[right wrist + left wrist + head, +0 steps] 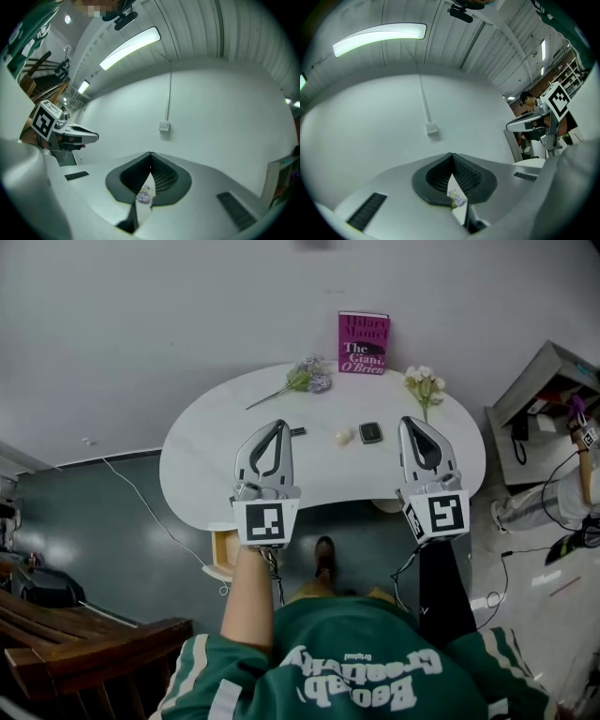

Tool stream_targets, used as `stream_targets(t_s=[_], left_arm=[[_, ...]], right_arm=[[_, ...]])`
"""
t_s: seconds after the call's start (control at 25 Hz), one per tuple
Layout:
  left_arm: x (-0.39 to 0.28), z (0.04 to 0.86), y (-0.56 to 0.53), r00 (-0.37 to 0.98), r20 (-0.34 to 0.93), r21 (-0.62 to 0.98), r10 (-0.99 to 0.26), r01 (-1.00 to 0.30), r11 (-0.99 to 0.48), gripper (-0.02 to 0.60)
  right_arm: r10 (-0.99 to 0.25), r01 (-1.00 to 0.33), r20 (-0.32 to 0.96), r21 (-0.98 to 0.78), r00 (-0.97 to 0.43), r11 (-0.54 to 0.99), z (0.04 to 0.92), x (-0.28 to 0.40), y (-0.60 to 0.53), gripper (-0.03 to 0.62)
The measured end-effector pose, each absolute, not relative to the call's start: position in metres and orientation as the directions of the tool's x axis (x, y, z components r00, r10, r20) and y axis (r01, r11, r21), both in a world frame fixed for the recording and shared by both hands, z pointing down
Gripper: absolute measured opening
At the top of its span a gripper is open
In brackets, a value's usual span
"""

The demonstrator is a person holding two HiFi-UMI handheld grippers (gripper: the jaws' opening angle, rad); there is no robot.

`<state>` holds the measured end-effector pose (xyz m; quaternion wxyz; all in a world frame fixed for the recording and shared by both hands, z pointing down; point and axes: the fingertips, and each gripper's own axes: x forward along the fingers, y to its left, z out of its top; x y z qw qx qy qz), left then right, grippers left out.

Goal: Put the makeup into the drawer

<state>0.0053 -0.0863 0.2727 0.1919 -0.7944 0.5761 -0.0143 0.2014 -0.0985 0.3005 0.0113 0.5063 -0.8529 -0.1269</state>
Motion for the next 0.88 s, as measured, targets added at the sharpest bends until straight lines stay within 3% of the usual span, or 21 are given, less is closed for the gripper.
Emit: stream_targets(t_s=[0.88], left_arm=[[-0.036, 0.280, -0.212, 0.416, -0.183, -0.308, -0.891, -0.885, -0.350, 0.015]], right_arm=[[-0.902, -0.891, -0.088, 0.227, -0.422, 0.394, 0.298, 0.153, -0.206, 0.009]])
